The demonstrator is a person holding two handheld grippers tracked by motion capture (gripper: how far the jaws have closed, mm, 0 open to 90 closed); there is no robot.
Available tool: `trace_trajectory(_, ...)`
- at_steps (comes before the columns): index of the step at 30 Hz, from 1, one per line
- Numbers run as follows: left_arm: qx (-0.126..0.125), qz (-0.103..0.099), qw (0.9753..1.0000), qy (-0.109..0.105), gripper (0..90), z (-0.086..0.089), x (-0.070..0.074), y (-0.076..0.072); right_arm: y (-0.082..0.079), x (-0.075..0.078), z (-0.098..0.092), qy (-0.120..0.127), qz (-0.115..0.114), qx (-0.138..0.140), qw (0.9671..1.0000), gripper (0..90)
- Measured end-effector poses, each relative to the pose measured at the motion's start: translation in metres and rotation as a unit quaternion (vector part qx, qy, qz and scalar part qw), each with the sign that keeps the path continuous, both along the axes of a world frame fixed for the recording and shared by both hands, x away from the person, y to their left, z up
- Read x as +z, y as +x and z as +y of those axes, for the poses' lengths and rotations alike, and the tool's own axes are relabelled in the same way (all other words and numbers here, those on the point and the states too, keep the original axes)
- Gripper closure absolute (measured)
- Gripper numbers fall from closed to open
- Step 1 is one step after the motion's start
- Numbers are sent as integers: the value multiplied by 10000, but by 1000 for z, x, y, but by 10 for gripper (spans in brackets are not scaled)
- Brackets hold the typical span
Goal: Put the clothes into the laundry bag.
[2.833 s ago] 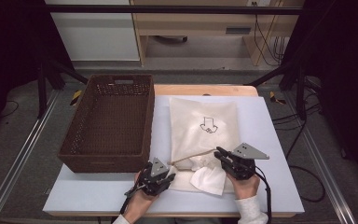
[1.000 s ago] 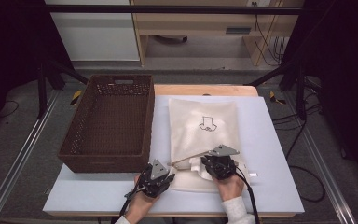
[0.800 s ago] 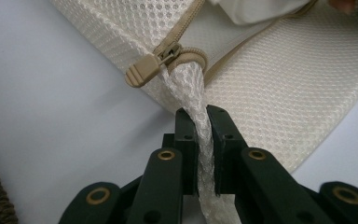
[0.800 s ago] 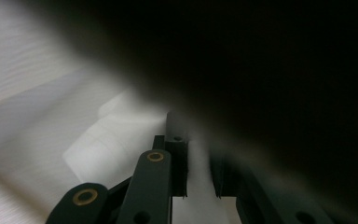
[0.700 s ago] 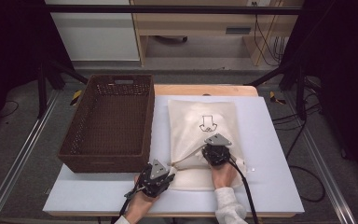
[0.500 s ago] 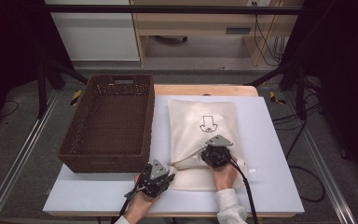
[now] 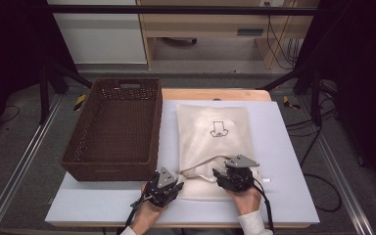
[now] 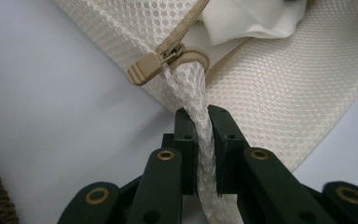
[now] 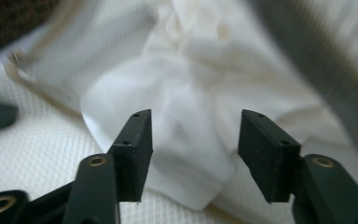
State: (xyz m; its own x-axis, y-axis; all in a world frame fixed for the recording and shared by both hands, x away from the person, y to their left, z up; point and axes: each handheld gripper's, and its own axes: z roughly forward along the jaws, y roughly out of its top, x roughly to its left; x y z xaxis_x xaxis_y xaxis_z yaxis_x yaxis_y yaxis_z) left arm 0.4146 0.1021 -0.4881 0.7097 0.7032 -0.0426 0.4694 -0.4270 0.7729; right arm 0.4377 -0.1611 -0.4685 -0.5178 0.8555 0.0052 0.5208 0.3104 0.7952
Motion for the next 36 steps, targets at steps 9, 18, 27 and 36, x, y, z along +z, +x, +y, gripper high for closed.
trace_trajectory(9, -3, -1, 10000, 9, 814, 0, 0, 0, 23, -14, 12, 150, 569, -5, 9983, 840)
trace_trajectory(18, -58, 59, 10000, -27, 833, 1, 1, 1, 62, -12, 21, -228, -387, -393, 9982, 856)
trace_trajectory(27, -29, 101, 9999, -60, 813, 1, 1, 1, 46, -6, 11, 132, -119, -265, 9995, 672)
trace_trajectory(36, 138, 77, 9996, -216, 557, 3, 11, 5, -21, 26, -38, 332, -500, -63, 9982, 558)
